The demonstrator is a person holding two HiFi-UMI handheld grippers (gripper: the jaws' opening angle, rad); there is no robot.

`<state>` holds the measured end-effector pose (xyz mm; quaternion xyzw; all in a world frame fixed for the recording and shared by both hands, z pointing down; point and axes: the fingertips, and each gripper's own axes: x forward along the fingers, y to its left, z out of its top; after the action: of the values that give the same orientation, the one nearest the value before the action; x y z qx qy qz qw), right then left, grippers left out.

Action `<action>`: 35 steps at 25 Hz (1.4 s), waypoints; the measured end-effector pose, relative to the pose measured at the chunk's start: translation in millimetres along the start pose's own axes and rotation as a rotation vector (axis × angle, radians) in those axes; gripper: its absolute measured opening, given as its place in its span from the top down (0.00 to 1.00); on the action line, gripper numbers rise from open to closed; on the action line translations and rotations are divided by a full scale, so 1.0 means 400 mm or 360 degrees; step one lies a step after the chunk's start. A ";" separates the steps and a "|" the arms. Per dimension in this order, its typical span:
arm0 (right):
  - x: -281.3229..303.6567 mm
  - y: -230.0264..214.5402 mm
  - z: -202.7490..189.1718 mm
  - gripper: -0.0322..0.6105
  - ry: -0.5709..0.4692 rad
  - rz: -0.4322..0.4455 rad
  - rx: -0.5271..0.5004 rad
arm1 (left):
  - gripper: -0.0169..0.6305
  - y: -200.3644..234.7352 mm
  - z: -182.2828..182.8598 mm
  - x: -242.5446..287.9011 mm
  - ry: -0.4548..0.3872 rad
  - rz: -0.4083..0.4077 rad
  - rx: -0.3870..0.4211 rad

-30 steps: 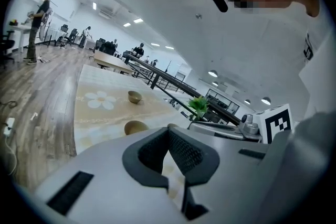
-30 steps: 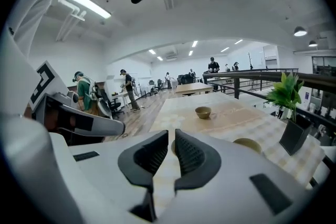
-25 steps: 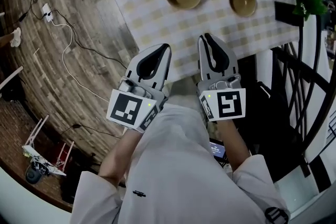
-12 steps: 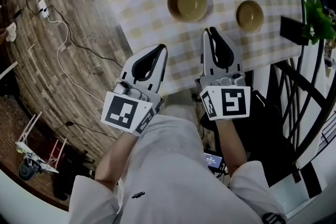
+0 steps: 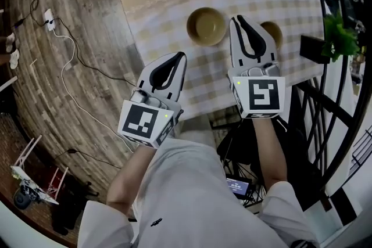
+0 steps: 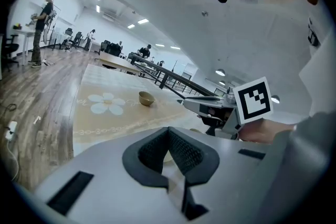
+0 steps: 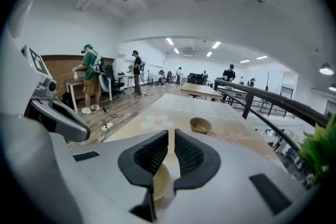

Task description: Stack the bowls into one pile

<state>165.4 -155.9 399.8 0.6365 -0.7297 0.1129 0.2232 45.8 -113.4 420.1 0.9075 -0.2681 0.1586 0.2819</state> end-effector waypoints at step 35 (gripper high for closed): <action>0.545 -0.195 -0.055 0.76 0.0317 -0.0107 -0.0653 | 0.95 0.195 0.063 0.249 0.0099 -0.0092 0.0021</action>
<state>226.0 -350.3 512.0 0.5875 -0.6899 0.0169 0.4226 84.5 -222.4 477.1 0.9113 -0.2319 0.1803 0.2885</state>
